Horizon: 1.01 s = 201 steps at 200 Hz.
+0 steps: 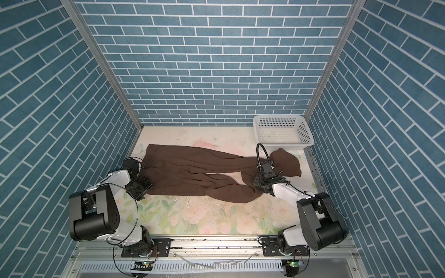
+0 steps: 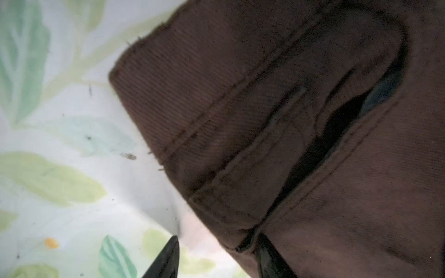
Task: Fold and stack the trousers
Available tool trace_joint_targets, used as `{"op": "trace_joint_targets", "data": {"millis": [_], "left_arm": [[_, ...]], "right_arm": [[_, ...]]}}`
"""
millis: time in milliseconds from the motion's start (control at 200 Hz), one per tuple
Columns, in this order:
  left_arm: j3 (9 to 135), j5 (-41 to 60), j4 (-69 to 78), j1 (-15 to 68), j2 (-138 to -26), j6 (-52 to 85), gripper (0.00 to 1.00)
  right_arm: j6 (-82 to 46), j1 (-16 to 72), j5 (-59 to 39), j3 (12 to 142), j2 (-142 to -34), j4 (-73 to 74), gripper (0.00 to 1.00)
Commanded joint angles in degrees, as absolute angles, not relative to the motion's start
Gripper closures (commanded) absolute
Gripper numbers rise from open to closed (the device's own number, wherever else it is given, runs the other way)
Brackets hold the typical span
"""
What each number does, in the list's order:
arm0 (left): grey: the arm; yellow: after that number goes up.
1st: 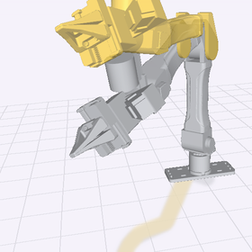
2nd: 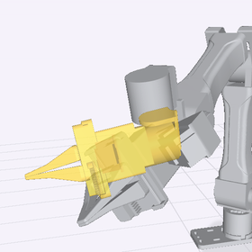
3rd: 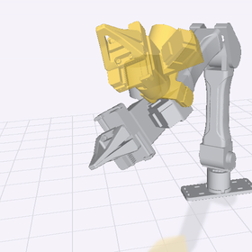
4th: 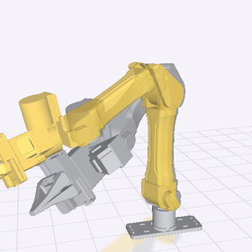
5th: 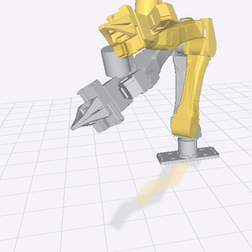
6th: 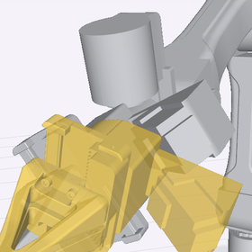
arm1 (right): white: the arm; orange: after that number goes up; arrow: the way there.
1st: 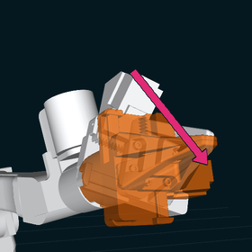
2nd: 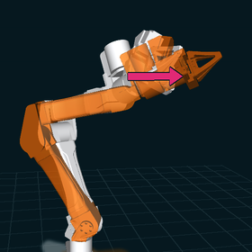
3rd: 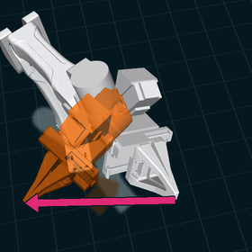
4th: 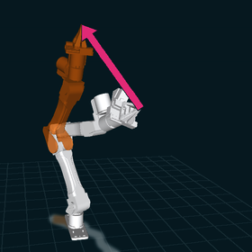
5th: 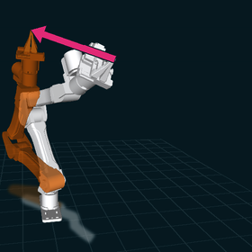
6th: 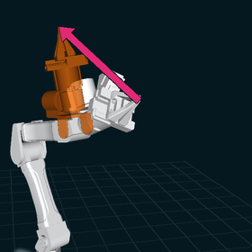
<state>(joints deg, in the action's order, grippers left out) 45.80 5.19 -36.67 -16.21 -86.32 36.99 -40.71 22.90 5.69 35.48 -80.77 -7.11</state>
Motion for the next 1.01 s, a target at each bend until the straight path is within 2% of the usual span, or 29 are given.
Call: {"op": "trace_joint_targets", "data": {"millis": [0,80,135,315,510,645,780,920,1000], "left_arm": [[45.39,4.28,-34.49,-16.08,-87.79,38.7,0.65],[46.85,4.03,-35.69,-16.08,-89.32,39.02,0.9],[48.26,2.8,-37.48,-16.13,-89.71,39.02,1.0],[52.39,-1.89,-43.23,-18.46,-86.62,38.98,1.0],[53.69,-2.9,-46.81,-25.16,-80.56,39.22,1.0],[54.22,-3.51,-48.06,-29.3,-78.0,38.35,1.0],[53.79,-2.5,-48.02,-32.26,-77.01,37.99,1.0],[53.51,-0.91,-47.28,-32.65,-77.36,38.07,1.0],[55.48,1.21,-46.98,-32.77,-79.63,38.16,1.0]], "right_arm": [[-43.29,23.29,5.36,36.86,-82.2,-7.2,1.0],[-42.8,23.13,7.01,38.4,-80.37,-9.53,1.0],[-41.45,22.76,9.29,40.86,-78.41,-12.63,1.0],[-37.63,15.53,11.37,50.28,-71.52,-22.41,1.0],[-35.38,5.61,18.07,60.07,-63.89,-30.34,1.0],[-35.88,-1.84,19.15,63.8,-60.5,-32.81,1.0],[-37.65,-7.5,17.28,64.61,-58.61,-34.88,1.0],[-39.82,-8.29,13.74,61.06,-56.26,-34.59,1.0],[-39.74,-9.15,10.51,61.16,-58.82,-34.32,1.0]]}}
